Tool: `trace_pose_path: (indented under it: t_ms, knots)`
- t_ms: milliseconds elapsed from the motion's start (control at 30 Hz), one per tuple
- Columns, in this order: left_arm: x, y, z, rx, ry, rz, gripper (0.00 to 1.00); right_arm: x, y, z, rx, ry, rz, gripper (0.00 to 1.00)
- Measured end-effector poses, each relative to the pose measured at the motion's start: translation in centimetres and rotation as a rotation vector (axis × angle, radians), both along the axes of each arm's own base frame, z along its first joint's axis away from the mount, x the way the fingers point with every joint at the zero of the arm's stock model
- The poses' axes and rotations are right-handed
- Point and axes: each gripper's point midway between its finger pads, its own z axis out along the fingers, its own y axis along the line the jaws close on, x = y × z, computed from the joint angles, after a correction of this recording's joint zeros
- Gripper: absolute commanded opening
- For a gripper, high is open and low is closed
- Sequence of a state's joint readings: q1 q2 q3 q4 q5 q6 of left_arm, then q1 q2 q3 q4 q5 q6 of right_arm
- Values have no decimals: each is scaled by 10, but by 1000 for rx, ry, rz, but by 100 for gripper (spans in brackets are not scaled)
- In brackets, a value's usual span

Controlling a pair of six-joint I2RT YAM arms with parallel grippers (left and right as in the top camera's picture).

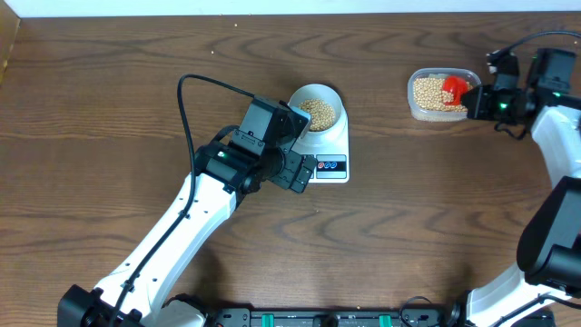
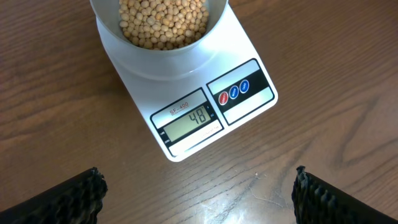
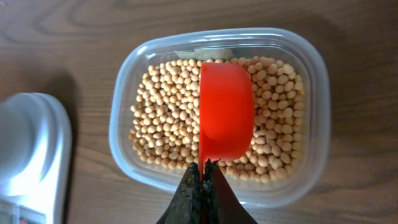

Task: Scoop item into bowl and weigh 50g on scale
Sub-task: 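Scoop soybeans from the tub with the red scoop, right gripper, then carry the filled red scoop with the right gripper over the bowl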

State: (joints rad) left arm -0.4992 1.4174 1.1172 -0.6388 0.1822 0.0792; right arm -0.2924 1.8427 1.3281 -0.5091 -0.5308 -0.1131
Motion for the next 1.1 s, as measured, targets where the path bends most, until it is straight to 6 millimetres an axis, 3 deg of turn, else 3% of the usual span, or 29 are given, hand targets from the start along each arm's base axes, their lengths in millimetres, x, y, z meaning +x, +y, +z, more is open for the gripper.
trace_pose_path:
  t_ms: [300,567,800,1100]
  knots:
    - [0,0,0,0,0,0,98,-6,-11,20,182,-66,19,1]
    - [0,0,0,0,0,0,98,-7,11,40,315,-128,113,1]
    - [0,0,0,0,0,0,98,-4,50,55,379,-177,237,1]
    - [0,0,0,0,0,0,98,0,125,67,377,-234,426,1]
